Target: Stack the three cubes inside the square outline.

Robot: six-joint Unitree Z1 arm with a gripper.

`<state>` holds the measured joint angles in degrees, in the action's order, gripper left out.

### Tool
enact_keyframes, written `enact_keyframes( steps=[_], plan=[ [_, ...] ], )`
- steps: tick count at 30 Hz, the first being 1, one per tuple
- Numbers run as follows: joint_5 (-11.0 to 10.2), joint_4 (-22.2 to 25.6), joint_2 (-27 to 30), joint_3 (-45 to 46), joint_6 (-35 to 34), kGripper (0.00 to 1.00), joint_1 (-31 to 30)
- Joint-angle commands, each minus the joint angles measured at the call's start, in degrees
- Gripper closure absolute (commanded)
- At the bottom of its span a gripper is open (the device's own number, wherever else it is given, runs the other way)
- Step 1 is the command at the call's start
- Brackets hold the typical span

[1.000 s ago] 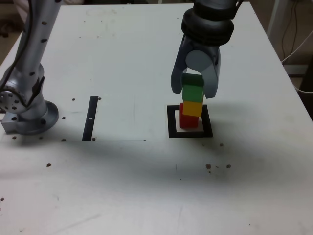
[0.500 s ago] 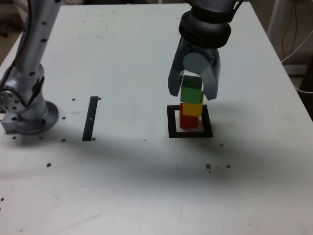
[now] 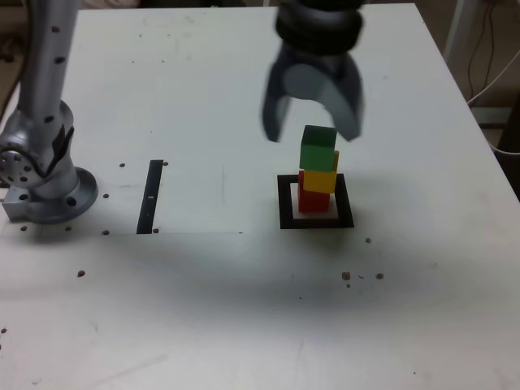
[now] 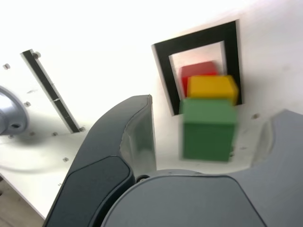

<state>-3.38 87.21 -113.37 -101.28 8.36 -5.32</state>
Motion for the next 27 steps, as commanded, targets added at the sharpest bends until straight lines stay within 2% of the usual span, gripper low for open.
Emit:
enact_keyframes(
  steps=[1, 7, 14, 21, 27],
  plan=[
    [0.85, 0.92, 4.32, 1.41, -0.25, 0.01, -0.82],
    [1.18, 5.66, 10.66, 4.02, -0.12, 0.01, -1.61],
    [1.19, 5.66, 13.89, 12.54, -0.42, 0.01, -1.21],
    [0.02, 3.38, 19.07, 26.06, -5.34, 0.00, -0.73],
    [-1.25, -3.64, 18.80, 37.19, -10.56, 0.01, -2.11]
  ],
)
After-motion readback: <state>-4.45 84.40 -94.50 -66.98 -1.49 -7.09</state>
